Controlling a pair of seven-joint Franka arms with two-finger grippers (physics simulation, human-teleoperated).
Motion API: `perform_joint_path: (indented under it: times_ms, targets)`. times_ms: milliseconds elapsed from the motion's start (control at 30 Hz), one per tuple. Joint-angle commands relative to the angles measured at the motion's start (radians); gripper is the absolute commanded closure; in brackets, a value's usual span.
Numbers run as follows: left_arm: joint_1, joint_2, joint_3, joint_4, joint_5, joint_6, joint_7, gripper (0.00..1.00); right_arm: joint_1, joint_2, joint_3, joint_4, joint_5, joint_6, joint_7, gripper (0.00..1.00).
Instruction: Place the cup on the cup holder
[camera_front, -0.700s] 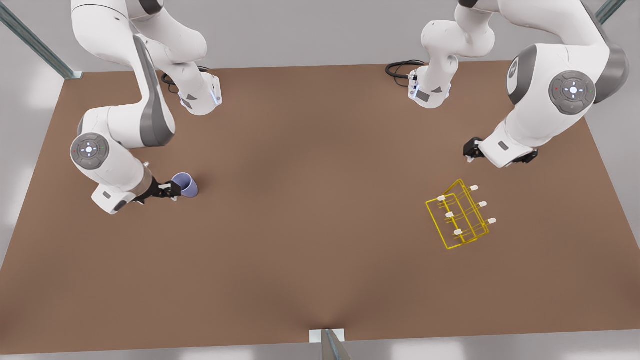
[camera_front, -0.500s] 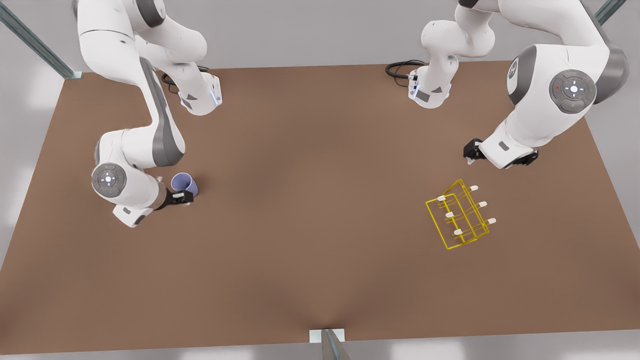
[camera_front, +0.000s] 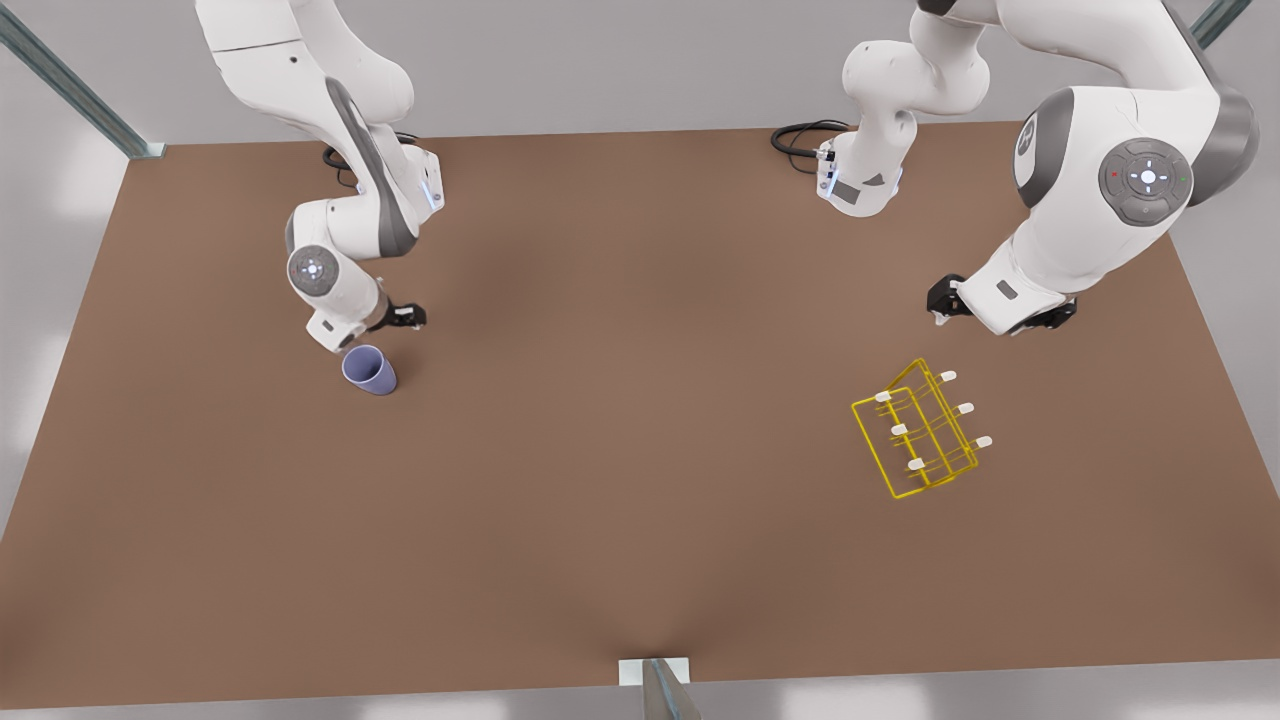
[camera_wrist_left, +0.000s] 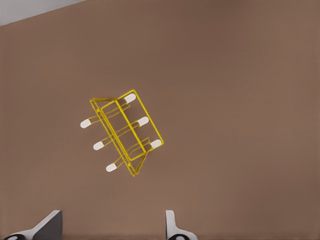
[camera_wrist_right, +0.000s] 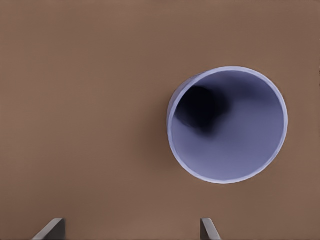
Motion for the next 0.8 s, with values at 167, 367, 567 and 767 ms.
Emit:
perform_joint_path:
  times_ms: [167, 367, 567, 767]
  targets:
    - [-0.001, -0.003, 0.0, 0.0, 0.001, -0.009, 0.009, 0.0, 0.001, -0.003, 0.002, -0.001, 0.002, 0.238, 0.026, 0.0]
    - [-0.001, -0.002, 0.0, 0.0, 0.001, -0.009, 0.009, 0.0, -0.027, 0.045, 0.002, 0.03, 0.002, 0.241, 0.003, 0.0]
    - [-0.008, -0.002, 0.0, 0.0, 0.001, -0.008, 0.009, 0.0, -0.03, 0.072, 0.002, 0.016, 0.002, 0.235, 0.0, 0.0]
    - [-0.008, 0.0, 0.0, 0.0, -0.001, -0.009, 0.009, 0.0, -0.044, 0.118, 0.001, 0.016, 0.002, 0.24, 0.0, 0.0]
